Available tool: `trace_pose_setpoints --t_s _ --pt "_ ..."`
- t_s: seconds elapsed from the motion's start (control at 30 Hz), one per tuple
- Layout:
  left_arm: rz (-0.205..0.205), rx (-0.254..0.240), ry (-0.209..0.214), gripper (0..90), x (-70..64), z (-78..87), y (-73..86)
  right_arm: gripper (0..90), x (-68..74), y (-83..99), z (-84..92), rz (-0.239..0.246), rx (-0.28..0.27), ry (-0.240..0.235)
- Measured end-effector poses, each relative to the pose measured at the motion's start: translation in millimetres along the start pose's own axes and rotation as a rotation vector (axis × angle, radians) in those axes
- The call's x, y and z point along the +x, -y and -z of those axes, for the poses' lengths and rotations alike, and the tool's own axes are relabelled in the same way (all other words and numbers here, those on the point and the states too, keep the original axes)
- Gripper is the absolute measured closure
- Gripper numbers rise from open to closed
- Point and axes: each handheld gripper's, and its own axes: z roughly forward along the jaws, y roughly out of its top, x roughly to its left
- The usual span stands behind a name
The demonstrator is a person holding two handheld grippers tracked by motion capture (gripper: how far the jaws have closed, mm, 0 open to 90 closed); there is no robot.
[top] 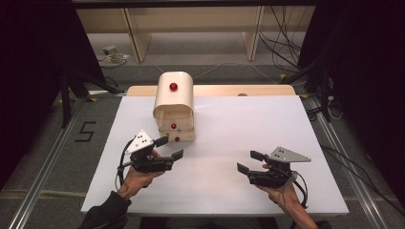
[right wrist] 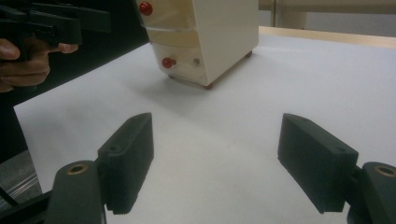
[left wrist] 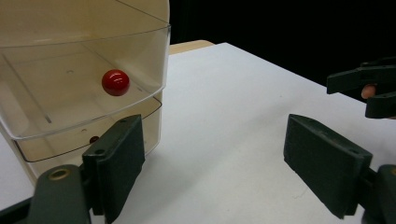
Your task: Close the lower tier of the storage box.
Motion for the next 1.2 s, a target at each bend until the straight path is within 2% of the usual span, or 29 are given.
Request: trace_pose_setpoints --t_s 0.13,0.33,0.63,1.2 --pt "-0.003 -0.019 0.027 16.9 -1.7 3.0 0.2 27.6 -0.2 0.1 0.0 -0.001 -0.002 -0.002" --pt "0.004 -0.037 0.031 16.1 -3.9 6.4 1.5 27.6 0.2 0.1 0.6 0.003 -0.005 -0.002" --pt "0.005 -0.029 0.045 16.1 -9.5 11.1 5.2 27.3 0.6 0.4 0.6 0.008 -0.005 -0.003" --pt "-0.012 -0.014 0.017 15.9 -8.9 21.4 16.8 24.6 1.0 3.6 2.1 0.024 -0.009 0.01"
